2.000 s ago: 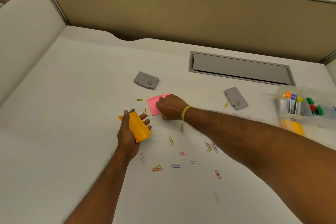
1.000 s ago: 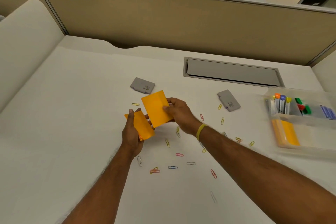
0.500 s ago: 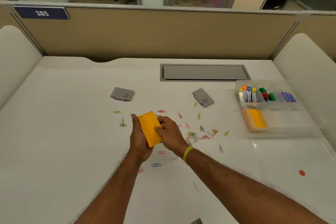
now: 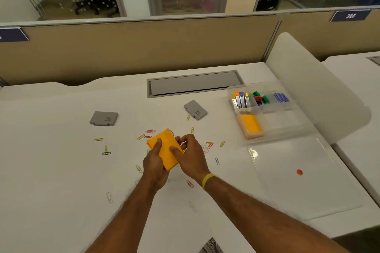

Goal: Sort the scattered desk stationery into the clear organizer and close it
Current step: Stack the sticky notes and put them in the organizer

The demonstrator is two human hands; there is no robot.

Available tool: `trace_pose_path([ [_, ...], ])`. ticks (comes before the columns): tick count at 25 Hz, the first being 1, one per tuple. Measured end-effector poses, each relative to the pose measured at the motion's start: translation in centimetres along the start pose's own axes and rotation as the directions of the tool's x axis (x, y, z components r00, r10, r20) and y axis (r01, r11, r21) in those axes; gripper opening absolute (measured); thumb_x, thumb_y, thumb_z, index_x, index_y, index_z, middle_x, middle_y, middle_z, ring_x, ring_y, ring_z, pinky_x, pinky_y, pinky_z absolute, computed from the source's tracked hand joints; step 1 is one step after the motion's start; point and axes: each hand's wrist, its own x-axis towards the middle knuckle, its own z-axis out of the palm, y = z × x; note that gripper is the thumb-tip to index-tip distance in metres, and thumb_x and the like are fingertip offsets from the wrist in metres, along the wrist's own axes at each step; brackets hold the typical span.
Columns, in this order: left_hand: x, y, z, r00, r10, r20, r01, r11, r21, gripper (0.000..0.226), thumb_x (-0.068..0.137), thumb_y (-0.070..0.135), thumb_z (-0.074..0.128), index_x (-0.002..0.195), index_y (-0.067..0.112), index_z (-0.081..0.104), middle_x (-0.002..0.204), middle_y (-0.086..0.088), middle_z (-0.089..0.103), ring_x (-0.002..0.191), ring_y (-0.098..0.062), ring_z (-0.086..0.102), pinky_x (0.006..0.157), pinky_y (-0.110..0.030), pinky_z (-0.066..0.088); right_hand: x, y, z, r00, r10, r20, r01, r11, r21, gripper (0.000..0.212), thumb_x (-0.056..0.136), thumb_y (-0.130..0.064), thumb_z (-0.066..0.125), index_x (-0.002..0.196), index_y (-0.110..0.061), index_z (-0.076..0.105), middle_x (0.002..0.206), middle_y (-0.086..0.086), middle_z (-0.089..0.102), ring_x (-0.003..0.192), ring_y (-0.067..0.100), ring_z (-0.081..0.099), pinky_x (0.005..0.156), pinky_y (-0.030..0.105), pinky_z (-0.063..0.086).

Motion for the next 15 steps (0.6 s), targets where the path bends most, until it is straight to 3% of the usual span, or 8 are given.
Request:
trace_pose_path([
  [3, 0.1, -0.9, 2.0, 0.999, -0.03, -0.03, 0.034, 0.993, 0.113, 0.05, 0.098, 0.033, 0.048, 0.142, 0.011, 0.035, 0.13, -0.016, 0.054, 0.11, -0.036, 0.057, 0.076, -0.046, 0.052, 0.2, 2.0, -2.5, 0.989, 0.058, 0.133, -0.075, 0.989, 0.126, 0.023, 0.097, -0.031, 0.054, 0.114, -0.016, 0.051, 0.104, 0.005, 0.059, 0.088, 0.022, 0.062, 0.063, 0.023, 0.053],
  [6, 0.2, -1.9, 4.5, 0.999, -0.051, -0.006, 0.05, 0.955, 0.294, 0.05, 0.097, 0.028, 0.051, 0.141, 0.012, 0.036, 0.129, -0.017, 0.053, 0.109, -0.036, 0.055, 0.087, -0.05, 0.05, 0.4, 3.7, -5.3, 0.987, 0.066, 0.146, -0.086, 0.987, 0.138, 0.019, 0.1, -0.026, 0.048, 0.109, -0.011, 0.054, 0.096, 0.009, 0.061, 0.067, 0.017, 0.06, 0.049, 0.017, 0.045],
  [8, 0.5, -2.7, 6.0, 0.997, -0.059, 0.059, 0.03, 0.917, 0.398, 0.049, 0.098, 0.03, 0.05, 0.141, 0.012, 0.037, 0.129, -0.015, 0.053, 0.112, -0.036, 0.055, 0.093, -0.05, 0.048, 0.8, 4.7, -7.7, 0.991, 0.084, 0.101, -0.101, 0.979, 0.175, 0.014, 0.1, -0.024, 0.049, 0.108, -0.013, 0.054, 0.098, 0.008, 0.061, 0.066, 0.016, 0.059, 0.047, 0.014, 0.043],
  [12, 1.4, -4.0, 8.5, 0.981, -0.081, 0.174, -0.043, 0.793, 0.608, 0.04, 0.099, 0.035, 0.046, 0.133, 0.014, 0.05, 0.123, -0.009, 0.061, 0.109, -0.029, 0.061, 0.09, -0.04, 0.051, 2.8, 6.6, -13.8, 0.984, 0.157, -0.08, -0.133, 0.96, 0.246, 0.008, 0.099, -0.016, 0.051, 0.102, -0.01, 0.055, 0.094, 0.014, 0.061, 0.058, 0.013, 0.057, 0.041, 0.014, 0.04],
  [15, 2.3, -4.9, 10.1, 0.969, -0.083, 0.231, -0.102, 0.721, 0.686, 0.037, 0.098, 0.034, 0.05, 0.128, 0.015, 0.055, 0.115, -0.005, 0.066, 0.104, -0.025, 0.063, 0.089, -0.038, 0.051, 5.5, 8.1, -18.7, 0.947, 0.196, -0.253, -0.132, 0.959, 0.25, 0.007, 0.098, -0.014, 0.052, 0.098, -0.009, 0.057, 0.096, 0.017, 0.061, 0.06, 0.018, 0.058, 0.045, 0.02, 0.046],
])
